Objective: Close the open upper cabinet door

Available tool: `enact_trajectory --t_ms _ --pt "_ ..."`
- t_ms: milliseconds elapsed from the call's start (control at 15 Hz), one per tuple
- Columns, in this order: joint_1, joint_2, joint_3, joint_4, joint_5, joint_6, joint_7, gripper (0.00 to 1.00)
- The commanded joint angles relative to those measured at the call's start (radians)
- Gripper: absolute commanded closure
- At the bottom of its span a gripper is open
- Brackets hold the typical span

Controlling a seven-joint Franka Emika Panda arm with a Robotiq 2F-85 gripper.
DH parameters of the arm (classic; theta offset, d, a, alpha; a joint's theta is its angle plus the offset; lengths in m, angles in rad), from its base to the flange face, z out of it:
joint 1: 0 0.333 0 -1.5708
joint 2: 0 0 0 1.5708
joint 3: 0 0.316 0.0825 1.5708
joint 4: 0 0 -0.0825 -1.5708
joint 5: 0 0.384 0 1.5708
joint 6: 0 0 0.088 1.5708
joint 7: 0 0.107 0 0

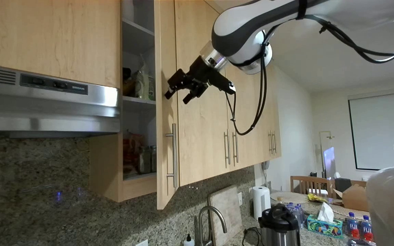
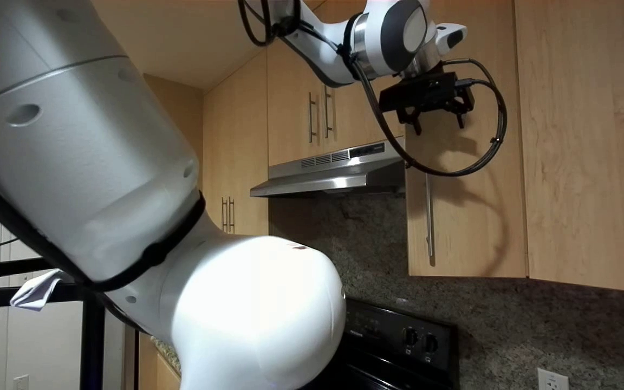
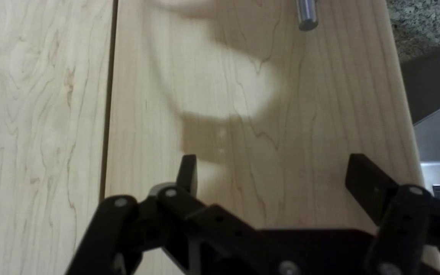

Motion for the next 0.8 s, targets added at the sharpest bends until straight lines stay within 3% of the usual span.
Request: enact_trajectory --t_ms 0,733 --pt "0.003 0.056 0.008 0.058 0.033 -0.033 -0.045 0.00" --pt "-0.012 0.184 0.055 0.176 0.025 -0.021 -0.040 0.00"
